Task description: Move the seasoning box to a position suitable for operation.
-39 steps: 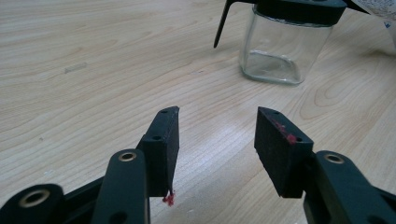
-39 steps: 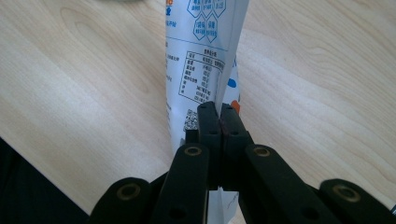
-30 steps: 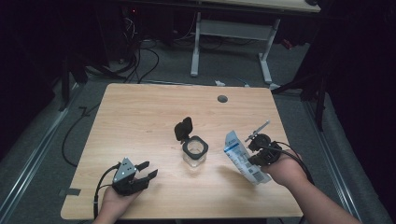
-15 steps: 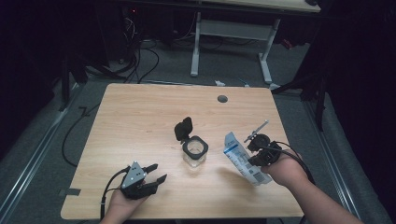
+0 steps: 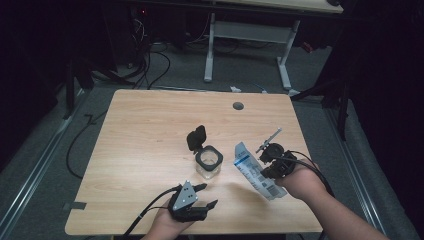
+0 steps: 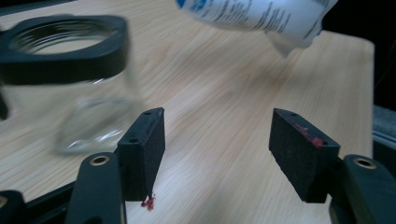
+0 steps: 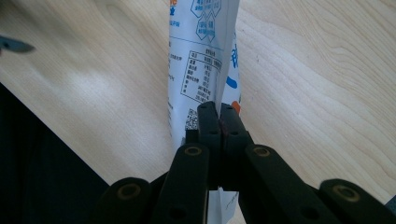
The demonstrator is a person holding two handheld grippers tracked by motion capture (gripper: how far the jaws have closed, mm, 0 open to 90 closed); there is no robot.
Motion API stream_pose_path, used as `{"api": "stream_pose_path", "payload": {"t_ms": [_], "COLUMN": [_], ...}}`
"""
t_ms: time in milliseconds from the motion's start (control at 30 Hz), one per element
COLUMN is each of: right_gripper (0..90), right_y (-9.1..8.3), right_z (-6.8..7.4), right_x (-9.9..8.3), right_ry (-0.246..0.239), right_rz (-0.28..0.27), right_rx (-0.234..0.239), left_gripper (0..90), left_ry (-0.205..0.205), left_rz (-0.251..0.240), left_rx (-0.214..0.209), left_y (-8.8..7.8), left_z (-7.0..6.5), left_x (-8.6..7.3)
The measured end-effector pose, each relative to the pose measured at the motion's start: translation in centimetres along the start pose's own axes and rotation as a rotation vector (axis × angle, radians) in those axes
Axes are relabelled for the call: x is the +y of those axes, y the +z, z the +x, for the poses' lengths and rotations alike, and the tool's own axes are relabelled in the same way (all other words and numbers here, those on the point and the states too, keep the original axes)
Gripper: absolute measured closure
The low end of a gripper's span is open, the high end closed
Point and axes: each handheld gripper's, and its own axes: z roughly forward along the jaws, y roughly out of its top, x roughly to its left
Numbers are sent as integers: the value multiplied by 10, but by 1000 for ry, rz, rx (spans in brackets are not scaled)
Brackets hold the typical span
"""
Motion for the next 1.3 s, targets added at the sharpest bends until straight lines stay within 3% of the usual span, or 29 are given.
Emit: {"api": "stream_pose_path", "payload": {"t_ms": [167, 333, 533, 700, 900, 1133, 1300], "right_gripper": [900, 900, 900, 900, 900, 900, 900], "right_y": [-4, -8, -9, -9, -11, -14, -15], "right_z": [3, 6, 13, 16, 22, 31, 35], "right_x": [3, 7, 11, 16, 23, 32, 36], "right_ry": [-9, -11, -17, -29, -57, -78, -85], "right_rz": [3, 4, 25, 21, 8, -6, -15], "right_rx": [3, 2, 14, 28, 28, 35, 38], "left_gripper": [334, 313, 292, 290, 278, 256, 249], "left_ry": [-24, 0, -17, -6, -3, -49, -51], "left_rz": [-7, -6, -17, -9, 38, 39, 27], "left_rx": [-41, -63, -102, -131, -112, -87, -64], "left_y": [18, 35, 54, 66, 83, 91, 92], "left_z": [-9, -19, -28, -38, -43, -41, -40], "left_x": [5, 10, 16, 20, 22, 30, 32]}}
